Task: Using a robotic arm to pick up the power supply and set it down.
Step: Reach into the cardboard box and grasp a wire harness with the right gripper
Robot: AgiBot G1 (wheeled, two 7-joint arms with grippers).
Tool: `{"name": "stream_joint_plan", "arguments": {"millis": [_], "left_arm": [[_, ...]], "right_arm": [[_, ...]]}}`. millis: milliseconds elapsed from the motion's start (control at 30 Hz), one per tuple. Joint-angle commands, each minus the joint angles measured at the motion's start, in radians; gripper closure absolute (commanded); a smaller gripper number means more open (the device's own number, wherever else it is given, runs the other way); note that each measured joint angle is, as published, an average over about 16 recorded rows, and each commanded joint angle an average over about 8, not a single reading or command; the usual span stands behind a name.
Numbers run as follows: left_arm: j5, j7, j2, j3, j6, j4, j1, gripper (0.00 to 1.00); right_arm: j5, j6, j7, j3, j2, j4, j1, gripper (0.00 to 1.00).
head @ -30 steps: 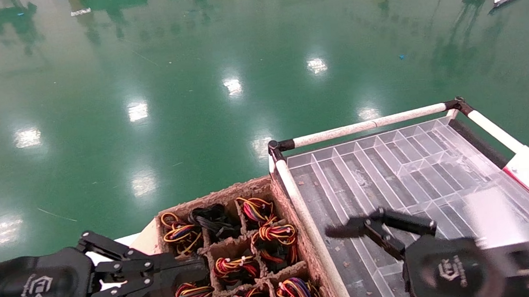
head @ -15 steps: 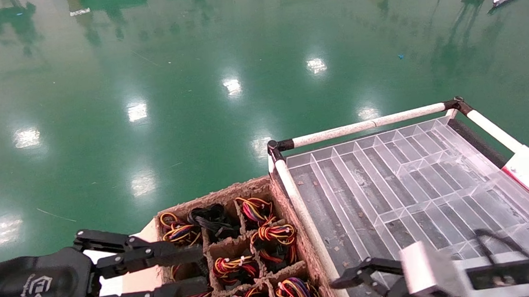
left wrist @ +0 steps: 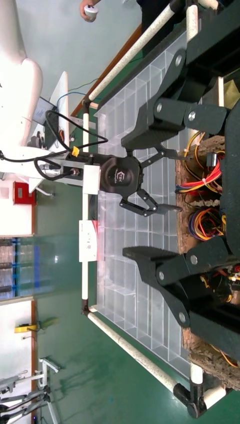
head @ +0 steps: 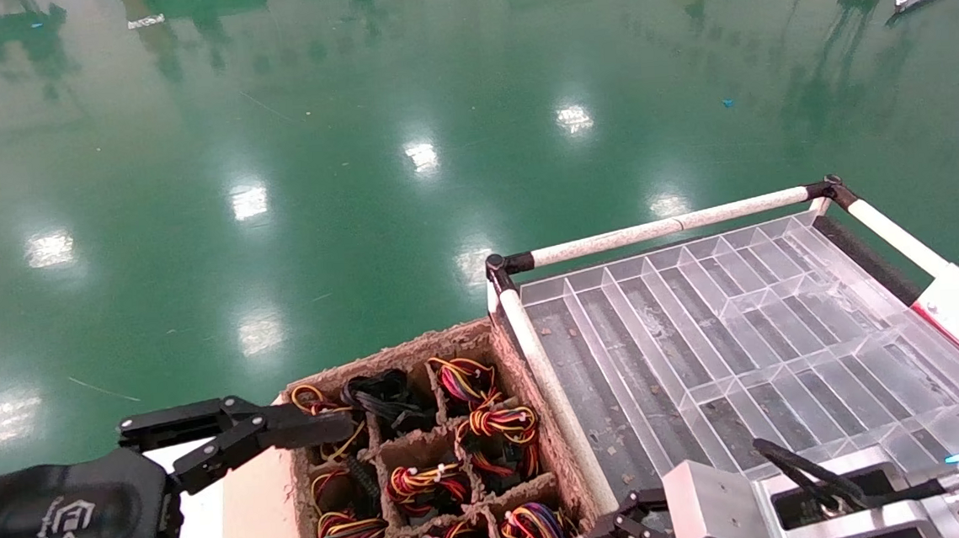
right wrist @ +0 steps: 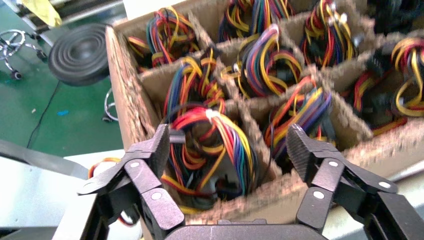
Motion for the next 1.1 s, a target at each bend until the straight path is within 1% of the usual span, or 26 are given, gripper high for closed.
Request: {"name": "stream_joint_plan", "arguments": {"millis": [33, 300, 700, 1100], "left_arm": [[0.0, 0.0, 0.0, 0.0, 0.0, 0.0, 0.0, 0.0], [0.0, 0.0, 0.0, 0.0, 0.0, 0.0, 0.0, 0.0], [0.0, 0.0, 0.0, 0.0, 0.0, 0.0, 0.0, 0.0], [0.0, 0.0, 0.0, 0.0, 0.0, 0.0, 0.0, 0.0]], "right_arm": [[-0.008, 0.001, 0.006, -0.01, 0.003, 0.003, 0.004, 1.0], [-0.022, 0.013, 0.014, -0.023, 0.012, -0.001, 0.01, 1.0], [-0.047, 0.002, -0.006, -0.046, 0.011, -0.026, 0.049, 1.0], [-0.025, 0.0, -0.01, -0.06, 0.012, -0.041, 0.079, 1.0]]}}
